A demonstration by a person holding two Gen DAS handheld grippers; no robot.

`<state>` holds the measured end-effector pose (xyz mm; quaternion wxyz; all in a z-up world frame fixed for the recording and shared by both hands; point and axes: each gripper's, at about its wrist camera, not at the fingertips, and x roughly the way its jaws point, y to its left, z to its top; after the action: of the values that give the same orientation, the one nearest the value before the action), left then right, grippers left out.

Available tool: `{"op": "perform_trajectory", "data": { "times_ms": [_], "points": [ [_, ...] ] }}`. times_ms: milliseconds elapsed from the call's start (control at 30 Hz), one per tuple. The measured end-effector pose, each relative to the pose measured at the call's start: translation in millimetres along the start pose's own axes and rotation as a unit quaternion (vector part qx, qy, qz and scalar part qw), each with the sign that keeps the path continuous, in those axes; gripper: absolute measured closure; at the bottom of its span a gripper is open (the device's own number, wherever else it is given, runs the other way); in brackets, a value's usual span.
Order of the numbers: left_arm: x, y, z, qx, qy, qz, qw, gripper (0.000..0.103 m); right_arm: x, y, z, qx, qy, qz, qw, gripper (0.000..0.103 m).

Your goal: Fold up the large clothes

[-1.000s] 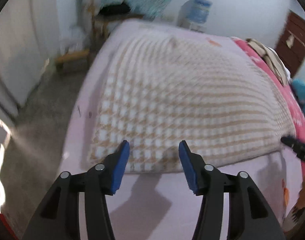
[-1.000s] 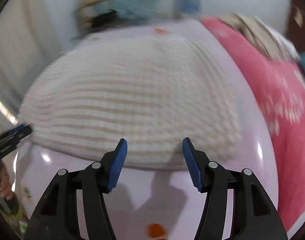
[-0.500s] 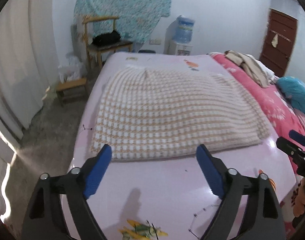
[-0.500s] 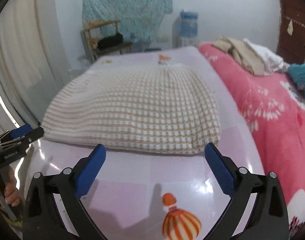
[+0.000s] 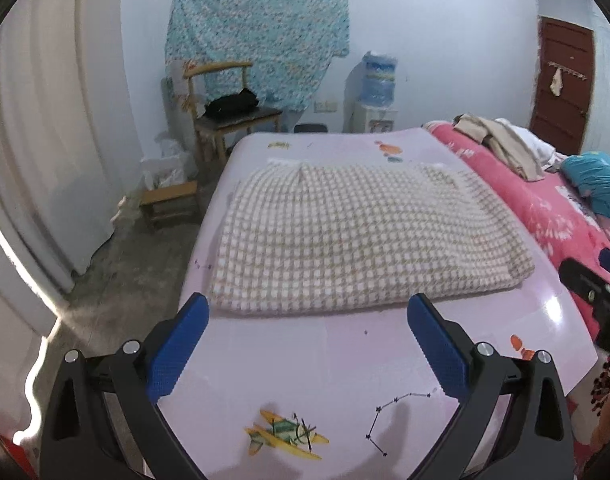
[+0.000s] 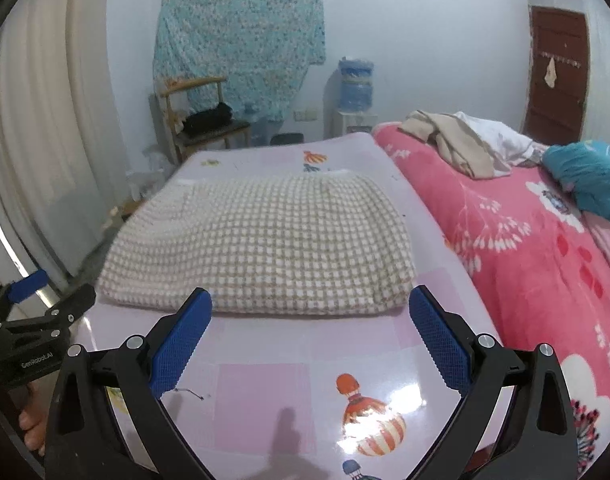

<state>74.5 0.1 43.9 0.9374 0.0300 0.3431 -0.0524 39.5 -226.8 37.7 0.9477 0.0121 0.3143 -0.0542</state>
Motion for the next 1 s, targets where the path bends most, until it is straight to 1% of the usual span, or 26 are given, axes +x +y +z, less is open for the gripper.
{"op": "perform_trajectory", "data": {
  "times_ms": [33,100,133,200,300,433,567,767,1000],
  "points": [
    [2,-1,-2,-0.002,0.007,0.013,0.9999,0.005,2,3,-2,-0.007,0.005,-0.003,1.000,0.008],
    [4,-3,-4,-0.002,0.013,0.025,0.9996,0.005,4,9,-4,-0.017,0.010,-0.003,1.000,0.008],
    [7,-4,-6,-0.002,0.023,0.029,0.9993,0.005,7,11,-4,-0.020,0.014,-0.002,1.000,0.008],
    [15,-5,-7,-0.001,0.046,0.018,0.9988,0.005,11,15,-5,-0.023,0.023,-0.007,0.999,0.008],
    [23,-5,-11,-0.014,0.073,0.008,0.9972,0.005,22,17,-7,-0.023,0.043,-0.007,0.999,0.008],
    [34,-6,-15,-0.027,0.105,0.013,0.9940,0.005,36,15,-12,-0.011,0.076,0.004,0.997,0.008],
    [37,-8,-16,-0.022,0.111,0.030,0.9932,0.005,42,13,-15,-0.010,0.089,0.007,0.996,0.008],
    [45,-11,-17,-0.017,0.133,0.026,0.9907,0.005,43,10,-17,-0.012,0.101,0.015,0.995,0.008],
    [48,-13,-17,-0.015,0.141,0.025,0.9896,0.005,46,8,-19,-0.014,0.108,0.003,0.994,0.008]
  ]
}}
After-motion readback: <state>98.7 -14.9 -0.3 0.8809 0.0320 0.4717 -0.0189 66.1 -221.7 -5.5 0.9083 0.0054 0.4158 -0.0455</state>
